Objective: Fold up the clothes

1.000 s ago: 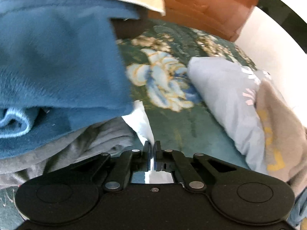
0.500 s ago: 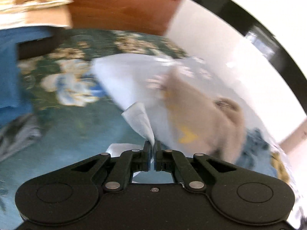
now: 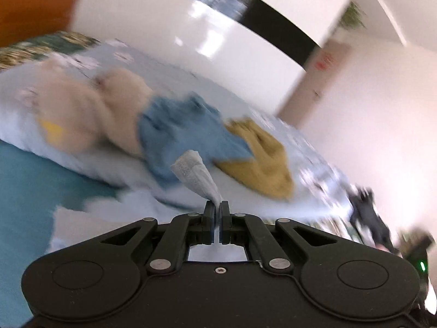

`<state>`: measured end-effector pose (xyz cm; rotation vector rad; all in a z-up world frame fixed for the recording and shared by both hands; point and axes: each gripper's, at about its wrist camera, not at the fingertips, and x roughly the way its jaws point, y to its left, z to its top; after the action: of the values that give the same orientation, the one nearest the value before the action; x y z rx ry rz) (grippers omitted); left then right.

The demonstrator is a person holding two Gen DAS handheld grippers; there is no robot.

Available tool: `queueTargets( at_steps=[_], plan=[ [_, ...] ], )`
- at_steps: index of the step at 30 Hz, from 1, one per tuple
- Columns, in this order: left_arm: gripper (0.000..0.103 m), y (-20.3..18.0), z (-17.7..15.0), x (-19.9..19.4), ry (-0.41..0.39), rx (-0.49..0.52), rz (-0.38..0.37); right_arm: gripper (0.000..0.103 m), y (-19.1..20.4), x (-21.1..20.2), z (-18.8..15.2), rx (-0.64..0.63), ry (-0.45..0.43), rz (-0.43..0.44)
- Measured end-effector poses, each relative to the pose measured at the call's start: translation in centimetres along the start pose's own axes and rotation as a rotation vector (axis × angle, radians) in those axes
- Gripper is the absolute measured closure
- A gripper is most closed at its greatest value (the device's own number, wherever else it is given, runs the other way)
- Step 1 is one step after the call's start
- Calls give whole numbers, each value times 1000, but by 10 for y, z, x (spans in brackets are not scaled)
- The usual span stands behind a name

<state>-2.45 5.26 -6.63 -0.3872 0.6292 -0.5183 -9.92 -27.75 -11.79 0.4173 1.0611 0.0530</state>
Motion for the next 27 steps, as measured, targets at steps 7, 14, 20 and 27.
queueTargets(
  at_steps=[7,14,20,27],
  plan=[
    [103,-37,-61,32,200,30,-84,62,-22,-6,-17,56,4,-16],
    [103,-56,-124,49,393,95,-88,62,-35,-8,-27,122,8,-8],
    [101,-61,-151,59,491,199,-47,61,-23,-3,-26,103,9,33],
    [72,-72,-147,48,469,292,-54,61,-12,-3,-21,86,-4,44]
  ],
)
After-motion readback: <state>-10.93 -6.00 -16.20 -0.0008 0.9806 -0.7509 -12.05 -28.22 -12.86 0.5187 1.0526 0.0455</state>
